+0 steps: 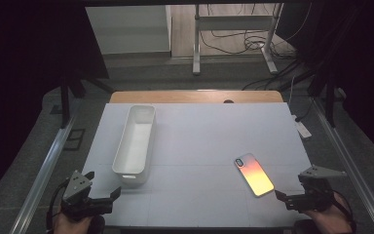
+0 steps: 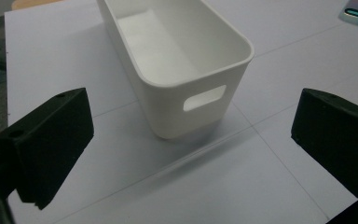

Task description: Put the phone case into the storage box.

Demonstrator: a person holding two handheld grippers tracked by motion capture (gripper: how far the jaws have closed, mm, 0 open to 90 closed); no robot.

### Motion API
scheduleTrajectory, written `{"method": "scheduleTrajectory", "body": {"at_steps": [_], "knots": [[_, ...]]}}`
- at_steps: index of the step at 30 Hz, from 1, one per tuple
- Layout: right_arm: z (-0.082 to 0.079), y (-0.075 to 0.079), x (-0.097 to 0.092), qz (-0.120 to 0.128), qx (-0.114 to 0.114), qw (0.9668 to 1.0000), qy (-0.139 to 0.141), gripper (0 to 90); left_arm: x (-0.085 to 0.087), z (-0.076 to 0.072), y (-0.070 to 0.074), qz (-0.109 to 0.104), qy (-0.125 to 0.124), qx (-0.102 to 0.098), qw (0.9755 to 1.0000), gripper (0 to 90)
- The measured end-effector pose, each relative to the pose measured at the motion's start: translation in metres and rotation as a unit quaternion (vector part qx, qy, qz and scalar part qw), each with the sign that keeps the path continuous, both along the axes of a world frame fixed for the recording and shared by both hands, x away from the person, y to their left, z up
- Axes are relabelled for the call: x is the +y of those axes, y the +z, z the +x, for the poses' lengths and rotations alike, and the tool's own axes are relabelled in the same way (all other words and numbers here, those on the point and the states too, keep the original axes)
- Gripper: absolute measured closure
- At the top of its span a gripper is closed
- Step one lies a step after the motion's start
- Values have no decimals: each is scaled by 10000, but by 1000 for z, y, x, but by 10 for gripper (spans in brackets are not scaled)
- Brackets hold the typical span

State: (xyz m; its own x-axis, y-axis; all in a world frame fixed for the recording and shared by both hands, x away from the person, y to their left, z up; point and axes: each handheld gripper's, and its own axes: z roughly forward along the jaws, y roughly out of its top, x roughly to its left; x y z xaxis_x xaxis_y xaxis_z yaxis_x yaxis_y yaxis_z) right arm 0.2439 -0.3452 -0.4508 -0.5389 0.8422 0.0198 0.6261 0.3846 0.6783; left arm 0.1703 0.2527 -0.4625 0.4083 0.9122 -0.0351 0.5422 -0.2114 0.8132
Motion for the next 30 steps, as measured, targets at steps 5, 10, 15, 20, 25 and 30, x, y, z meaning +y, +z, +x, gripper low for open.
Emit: {"method": "scheduleTrajectory", "body": {"at_steps": [5,10,15,20,25,30], "knots": [[0,0,1,-44,17,10000,6,0,1,0,0,-35,-33,1,10000,0],[1,-1,2,-95,43,9999,23,0,1,-1,0,-45,-69,-4,10000,0],[1,-1,3,-110,61,9999,22,0,1,0,0,-42,-79,1,10000,0],[2,-1,4,-149,84,9998,71,0,1,0,0,-24,-82,0,10000,0],[2,-1,6,-225,94,9997,87,0,0,0,0,-13,-80,3,10000,0],[3,-2,6,-243,167,9995,75,0,0,0,0,-8,-78,6,10000,0]]}}
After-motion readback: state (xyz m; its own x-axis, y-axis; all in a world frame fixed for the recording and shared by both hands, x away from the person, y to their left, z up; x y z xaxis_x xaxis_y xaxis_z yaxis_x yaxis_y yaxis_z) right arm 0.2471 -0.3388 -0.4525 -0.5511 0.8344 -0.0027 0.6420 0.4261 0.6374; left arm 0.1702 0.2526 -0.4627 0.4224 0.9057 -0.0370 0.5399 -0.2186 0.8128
